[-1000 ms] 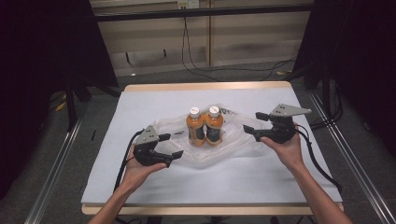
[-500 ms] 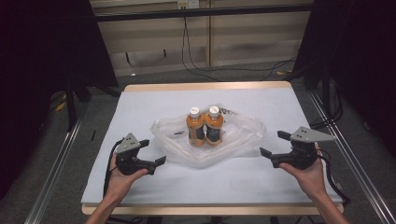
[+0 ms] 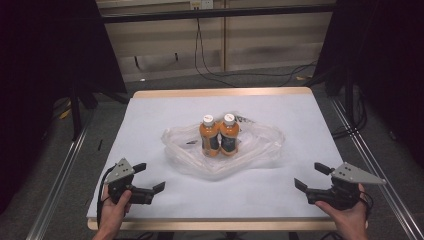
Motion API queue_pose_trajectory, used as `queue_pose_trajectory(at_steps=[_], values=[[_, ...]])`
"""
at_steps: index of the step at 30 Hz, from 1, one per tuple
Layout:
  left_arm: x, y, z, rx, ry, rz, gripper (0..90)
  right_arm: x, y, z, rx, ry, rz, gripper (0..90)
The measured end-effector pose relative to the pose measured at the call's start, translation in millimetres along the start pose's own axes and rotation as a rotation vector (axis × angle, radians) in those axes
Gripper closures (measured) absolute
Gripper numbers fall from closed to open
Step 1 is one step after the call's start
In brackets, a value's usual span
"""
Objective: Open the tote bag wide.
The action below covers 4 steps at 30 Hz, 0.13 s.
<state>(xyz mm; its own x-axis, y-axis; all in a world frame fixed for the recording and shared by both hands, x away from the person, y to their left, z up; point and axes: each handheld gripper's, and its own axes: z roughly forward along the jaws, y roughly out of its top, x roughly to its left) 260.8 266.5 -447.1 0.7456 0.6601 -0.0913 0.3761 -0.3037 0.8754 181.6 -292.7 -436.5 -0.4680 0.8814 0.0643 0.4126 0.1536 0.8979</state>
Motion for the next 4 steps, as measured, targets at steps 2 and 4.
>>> queue_pose_trajectory(at_steps=[2,4], values=[[3.4,-3.0,-6.0,0.029,0.012,-0.004,2.8,-1.3,-4.9,-2.3,0.015,0.006,0.013,12.3],[6.6,-7.7,-10.2,-0.004,0.044,-0.014,2.1,-5.7,-6.0,-3.5,0.003,0.025,0.069,10.8]])
